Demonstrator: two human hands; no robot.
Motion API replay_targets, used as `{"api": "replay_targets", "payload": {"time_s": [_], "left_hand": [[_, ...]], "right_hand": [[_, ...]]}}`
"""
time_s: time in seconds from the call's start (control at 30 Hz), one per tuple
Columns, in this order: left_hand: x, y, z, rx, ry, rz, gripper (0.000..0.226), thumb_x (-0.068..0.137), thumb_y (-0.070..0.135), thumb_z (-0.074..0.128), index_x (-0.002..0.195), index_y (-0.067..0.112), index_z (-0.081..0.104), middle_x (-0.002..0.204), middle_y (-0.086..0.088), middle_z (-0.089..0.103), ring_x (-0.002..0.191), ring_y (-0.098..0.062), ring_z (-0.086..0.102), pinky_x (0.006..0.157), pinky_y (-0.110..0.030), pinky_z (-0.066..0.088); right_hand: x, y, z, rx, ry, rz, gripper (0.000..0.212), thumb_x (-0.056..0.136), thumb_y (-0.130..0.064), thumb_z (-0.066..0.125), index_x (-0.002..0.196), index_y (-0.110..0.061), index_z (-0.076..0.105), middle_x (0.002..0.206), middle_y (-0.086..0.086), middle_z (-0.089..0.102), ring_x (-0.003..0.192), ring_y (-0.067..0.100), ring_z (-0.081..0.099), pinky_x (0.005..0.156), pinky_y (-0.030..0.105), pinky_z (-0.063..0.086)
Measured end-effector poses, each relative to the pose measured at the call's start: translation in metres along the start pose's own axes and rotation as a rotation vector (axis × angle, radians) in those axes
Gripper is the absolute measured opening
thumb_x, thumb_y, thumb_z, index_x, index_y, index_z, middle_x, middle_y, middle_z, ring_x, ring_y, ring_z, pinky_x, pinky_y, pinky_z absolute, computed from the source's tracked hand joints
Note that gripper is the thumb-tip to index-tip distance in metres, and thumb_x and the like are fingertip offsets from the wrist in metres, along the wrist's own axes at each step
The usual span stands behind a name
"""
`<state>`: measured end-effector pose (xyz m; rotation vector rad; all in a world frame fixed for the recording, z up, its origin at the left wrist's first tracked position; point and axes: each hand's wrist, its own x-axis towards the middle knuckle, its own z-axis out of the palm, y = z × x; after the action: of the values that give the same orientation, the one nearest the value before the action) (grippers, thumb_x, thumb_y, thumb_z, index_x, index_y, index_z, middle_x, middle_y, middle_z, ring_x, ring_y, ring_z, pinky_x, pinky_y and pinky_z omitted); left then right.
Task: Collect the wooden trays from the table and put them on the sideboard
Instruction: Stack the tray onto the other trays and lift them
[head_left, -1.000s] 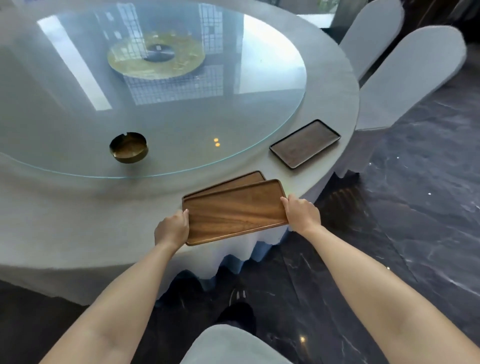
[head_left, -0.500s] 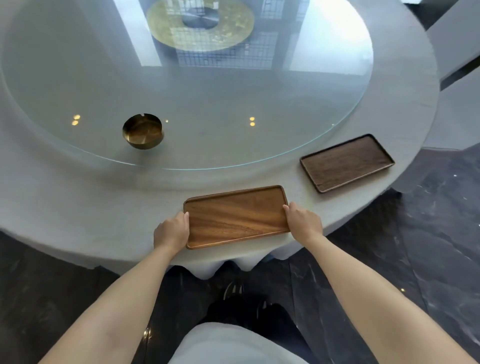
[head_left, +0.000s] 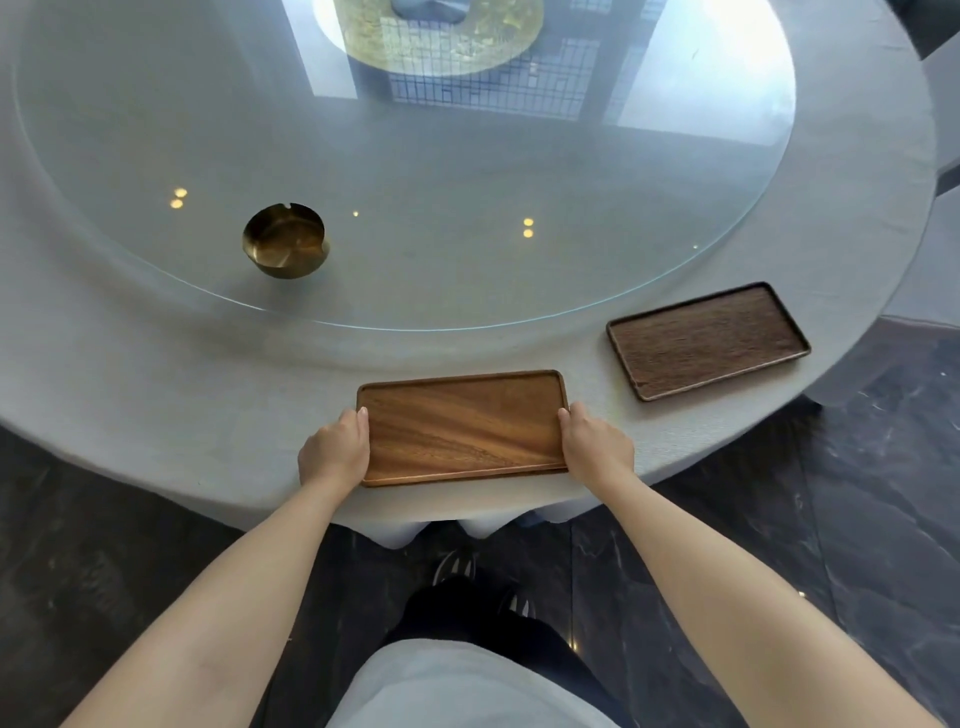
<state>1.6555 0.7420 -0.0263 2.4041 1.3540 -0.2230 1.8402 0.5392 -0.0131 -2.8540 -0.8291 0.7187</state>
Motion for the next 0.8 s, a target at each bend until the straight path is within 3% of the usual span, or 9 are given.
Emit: {"api": "replay_targets", "payload": {"time_s": [0.13,0.27,0.37,0.47,0.53,0.67,0.8], "left_hand": [[0.002,0.002,-0.002,-0.031,-0.028,-0.049,0.057,0.100,0.037,0.019,0.097,-0.004,0.060,0.102,-0.021,0.066,0.095,-0.038,0.060,0.070,-0.034,0.038],[-0.001,0.004,-0.002,-0.014,-0.012,-0.030,0.049,0.100,0.036,0.021,0.083,0.001,0.052,0.096,-0.022,0.066,0.075,-0.030,0.052,0.065,-0.032,0.035],[-0.001,0.004,0.000,-0.034,0.012,-0.026,0.046,0.100,0.036,0.023,0.078,0.004,0.047,0.085,-0.021,0.064,0.071,-0.029,0.052,0.062,-0.034,0.037],[-0.002,0.009,0.002,-0.078,0.018,-0.012,0.045,0.100,0.036,0.024,0.074,0.005,0.045,0.083,-0.023,0.066,0.070,-0.033,0.055,0.063,-0.037,0.042],[-0.001,0.018,0.002,-0.085,0.018,0.004,0.046,0.100,0.036,0.024,0.074,0.004,0.046,0.084,-0.024,0.067,0.074,-0.036,0.059,0.064,-0.038,0.046],[0.007,0.053,-0.002,-0.108,0.011,0.028,0.056,0.100,0.038,0.023,0.089,-0.004,0.059,0.094,-0.026,0.068,0.089,-0.041,0.063,0.077,-0.042,0.050],[0.014,0.104,-0.003,-0.097,0.020,0.043,0.057,0.100,0.038,0.022,0.099,-0.004,0.061,0.104,-0.028,0.067,0.098,-0.043,0.061,0.083,-0.042,0.048]], "right_hand": [[0.003,-0.003,0.000,0.069,-0.043,0.052,0.044,0.101,-0.040,0.018,0.106,-0.006,0.046,0.105,0.018,0.066,0.093,0.035,0.061,0.069,0.036,0.038],[0.008,-0.003,-0.003,0.138,-0.095,0.083,0.051,0.100,-0.042,0.020,0.111,-0.002,0.051,0.112,0.019,0.063,0.103,0.037,0.058,0.079,0.040,0.042],[0.011,0.004,-0.002,0.202,-0.115,0.099,0.053,0.100,-0.043,0.021,0.103,-0.004,0.055,0.106,0.017,0.063,0.103,0.036,0.057,0.077,0.037,0.038],[0.009,0.013,-0.004,0.253,-0.097,0.097,0.044,0.100,-0.043,0.021,0.088,-0.010,0.048,0.092,0.011,0.056,0.101,0.035,0.058,0.074,0.034,0.035],[0.008,0.020,-0.010,0.270,-0.084,0.091,0.041,0.100,-0.041,0.021,0.086,-0.010,0.044,0.098,0.015,0.060,0.100,0.036,0.057,0.074,0.035,0.035],[0.012,0.044,-0.034,0.285,-0.023,0.080,0.037,0.101,-0.040,0.021,0.088,-0.011,0.040,0.108,0.021,0.063,0.101,0.038,0.057,0.075,0.038,0.039],[0.028,0.081,-0.060,0.288,0.058,0.092,0.035,0.101,-0.039,0.021,0.087,-0.010,0.037,0.104,0.022,0.065,0.098,0.038,0.058,0.070,0.037,0.036]]}}
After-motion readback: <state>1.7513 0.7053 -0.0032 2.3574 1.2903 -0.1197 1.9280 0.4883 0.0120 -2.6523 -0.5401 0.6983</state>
